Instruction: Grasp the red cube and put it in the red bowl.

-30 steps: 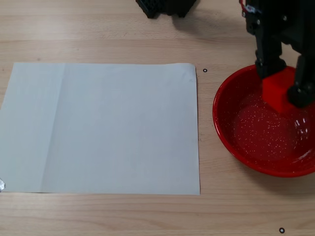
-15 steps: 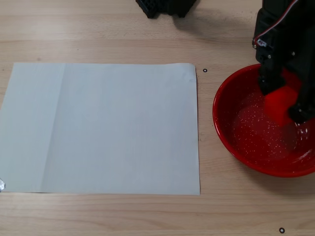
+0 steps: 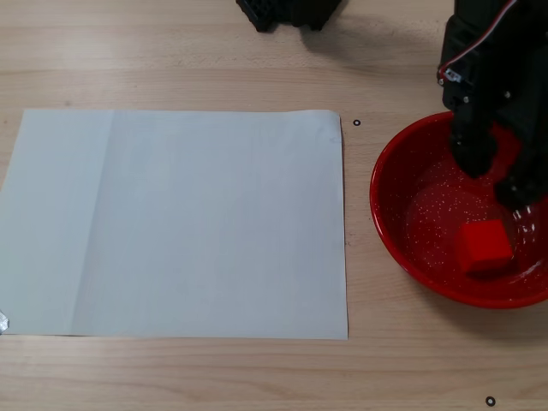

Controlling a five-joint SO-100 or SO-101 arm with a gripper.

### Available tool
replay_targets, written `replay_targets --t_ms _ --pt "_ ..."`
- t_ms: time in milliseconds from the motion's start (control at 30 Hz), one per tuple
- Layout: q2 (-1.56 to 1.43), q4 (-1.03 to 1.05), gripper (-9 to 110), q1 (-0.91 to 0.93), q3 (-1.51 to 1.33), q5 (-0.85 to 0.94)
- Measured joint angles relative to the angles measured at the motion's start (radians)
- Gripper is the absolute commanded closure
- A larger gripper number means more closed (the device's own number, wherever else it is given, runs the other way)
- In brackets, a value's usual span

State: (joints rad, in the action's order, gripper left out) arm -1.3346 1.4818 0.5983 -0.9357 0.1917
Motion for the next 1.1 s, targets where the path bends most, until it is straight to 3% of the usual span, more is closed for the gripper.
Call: replay_targets --t_ms 300,567,1100 --pt "-0.031 0.049 101 -0.063 0.0 0.0" --pt "-0.287 0.02 101 -0.133 -0.067 -0.034" --pt "-0.79 -0.288 101 -0.324 -0.614 -0.04"
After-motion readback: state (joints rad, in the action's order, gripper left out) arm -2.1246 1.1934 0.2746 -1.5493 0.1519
